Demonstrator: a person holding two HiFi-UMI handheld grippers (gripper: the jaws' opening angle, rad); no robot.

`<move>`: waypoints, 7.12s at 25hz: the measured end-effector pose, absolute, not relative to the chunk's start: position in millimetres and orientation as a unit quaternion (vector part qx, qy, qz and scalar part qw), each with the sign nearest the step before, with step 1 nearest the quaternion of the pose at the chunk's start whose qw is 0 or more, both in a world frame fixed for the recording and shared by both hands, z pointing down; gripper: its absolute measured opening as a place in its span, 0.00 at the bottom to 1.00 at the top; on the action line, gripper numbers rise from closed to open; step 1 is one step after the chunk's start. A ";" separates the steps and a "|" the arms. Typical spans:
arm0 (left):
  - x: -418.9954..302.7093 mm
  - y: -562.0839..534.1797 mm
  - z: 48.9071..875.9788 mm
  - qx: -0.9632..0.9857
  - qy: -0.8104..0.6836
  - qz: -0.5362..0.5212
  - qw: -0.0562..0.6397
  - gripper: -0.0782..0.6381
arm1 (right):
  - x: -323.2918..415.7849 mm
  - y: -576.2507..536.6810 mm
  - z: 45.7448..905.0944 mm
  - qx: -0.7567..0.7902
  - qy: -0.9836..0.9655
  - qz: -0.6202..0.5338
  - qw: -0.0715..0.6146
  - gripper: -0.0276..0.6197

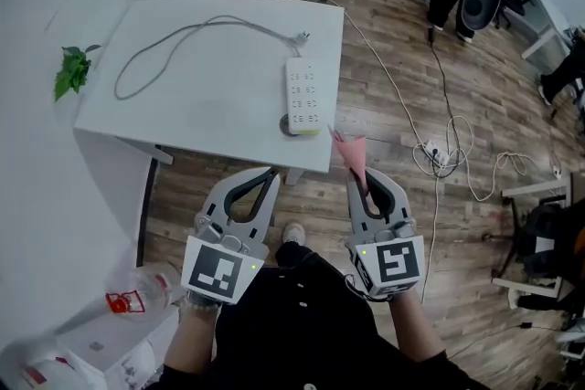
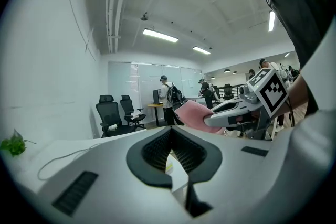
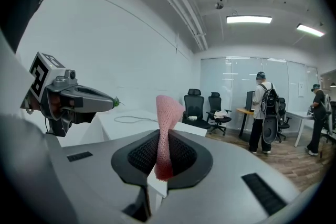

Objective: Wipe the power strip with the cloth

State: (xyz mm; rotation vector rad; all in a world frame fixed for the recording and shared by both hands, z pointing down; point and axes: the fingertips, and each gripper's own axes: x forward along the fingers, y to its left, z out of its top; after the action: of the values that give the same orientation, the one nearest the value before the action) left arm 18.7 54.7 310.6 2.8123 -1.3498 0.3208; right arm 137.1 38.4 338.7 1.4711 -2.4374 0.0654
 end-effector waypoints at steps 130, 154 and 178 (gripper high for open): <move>-21.0 -159.8 344.1 0.915 -0.382 0.127 0.022 0.12 | 91.3 -248.2 553.4 0.334 -0.832 0.067 0.438 0.13; 1.5 -144.3 348.7 0.919 -0.370 0.134 0.025 0.12 | 98.0 -163.6 551.9 0.320 -0.837 0.074 0.437 0.13; 8.2 -142.3 353.0 0.920 -0.366 0.137 0.027 0.12 | 98.0 -114.0 552.9 0.315 -0.838 0.087 0.437 0.13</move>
State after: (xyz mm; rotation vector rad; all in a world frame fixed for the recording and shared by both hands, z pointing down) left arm 8.2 -142.3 353.0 2.8425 -1.1302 0.4246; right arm 98.0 -114.0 552.9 0.7827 -2.0854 0.2156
